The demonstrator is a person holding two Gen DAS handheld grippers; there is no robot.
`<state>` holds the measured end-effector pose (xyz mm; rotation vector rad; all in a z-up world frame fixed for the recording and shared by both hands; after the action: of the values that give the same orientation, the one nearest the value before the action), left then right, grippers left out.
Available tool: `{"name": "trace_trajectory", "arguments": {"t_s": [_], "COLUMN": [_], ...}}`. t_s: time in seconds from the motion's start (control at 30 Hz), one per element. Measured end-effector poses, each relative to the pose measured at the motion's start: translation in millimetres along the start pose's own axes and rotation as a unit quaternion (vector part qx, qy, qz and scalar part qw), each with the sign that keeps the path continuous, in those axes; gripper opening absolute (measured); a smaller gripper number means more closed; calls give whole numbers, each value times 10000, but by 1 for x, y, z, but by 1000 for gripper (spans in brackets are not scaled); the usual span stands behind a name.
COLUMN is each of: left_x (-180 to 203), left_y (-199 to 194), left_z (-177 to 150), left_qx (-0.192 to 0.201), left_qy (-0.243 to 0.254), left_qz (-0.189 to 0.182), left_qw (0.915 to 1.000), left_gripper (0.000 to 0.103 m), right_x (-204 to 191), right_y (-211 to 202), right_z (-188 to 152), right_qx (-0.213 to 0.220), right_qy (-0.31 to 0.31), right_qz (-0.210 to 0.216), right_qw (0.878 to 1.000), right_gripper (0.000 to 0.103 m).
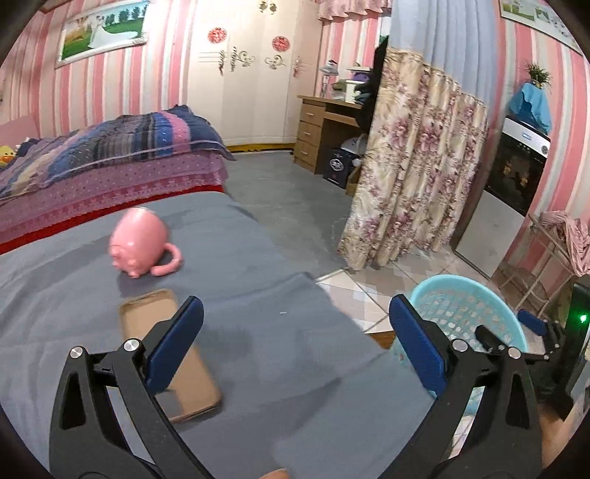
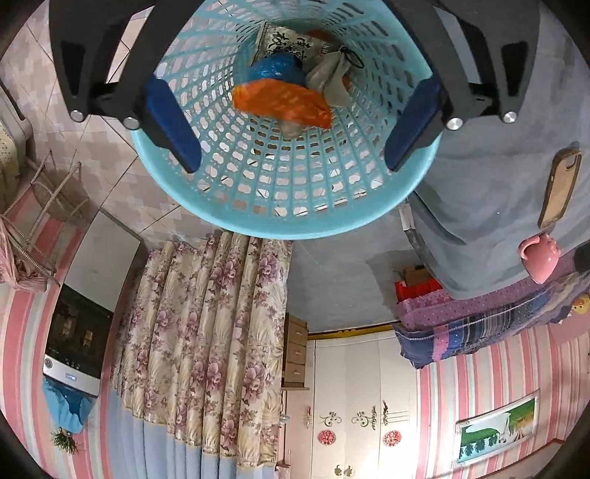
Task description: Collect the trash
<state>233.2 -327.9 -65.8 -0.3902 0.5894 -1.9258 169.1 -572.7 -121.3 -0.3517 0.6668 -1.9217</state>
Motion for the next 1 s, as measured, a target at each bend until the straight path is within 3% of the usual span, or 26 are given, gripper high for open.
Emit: {"name": "trace_trajectory", "arguments": {"t_s": [0.27,0.6,1.0], "left_x": [-53,-100,-123], "left_y": [-64,-141,-168], "left_z": [-8,-57,-105], "left_qx": [318,318,148], "left_qy": [-290,-222,-375], "left_qz": [464,1108,1262], "left_qw": [9980,9931,9912], "left_gripper": [97,97,97], "right_x": [-33,-106,-180], "right_y": [-39,-96,-157], "right_z": [3,-14,-33], "right_qx": [196,404,714], "right_qy": [-57,-282,-542], "right_qz": [158,756,1163], "right_qw": [9997,9959,9892], "right_gripper": [98,98,98]}}
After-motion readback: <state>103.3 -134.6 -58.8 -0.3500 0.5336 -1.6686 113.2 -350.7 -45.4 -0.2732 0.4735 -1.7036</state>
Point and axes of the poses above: each gripper's, at about its wrist camera, not at the fingertips, and y roughly the way its jaws point, x to its right, z to its top, the point moved 8 cm from there along y, roughly the way its jaws point, and after that the axes turned 7 degrees about y, right-handed, at the moved point
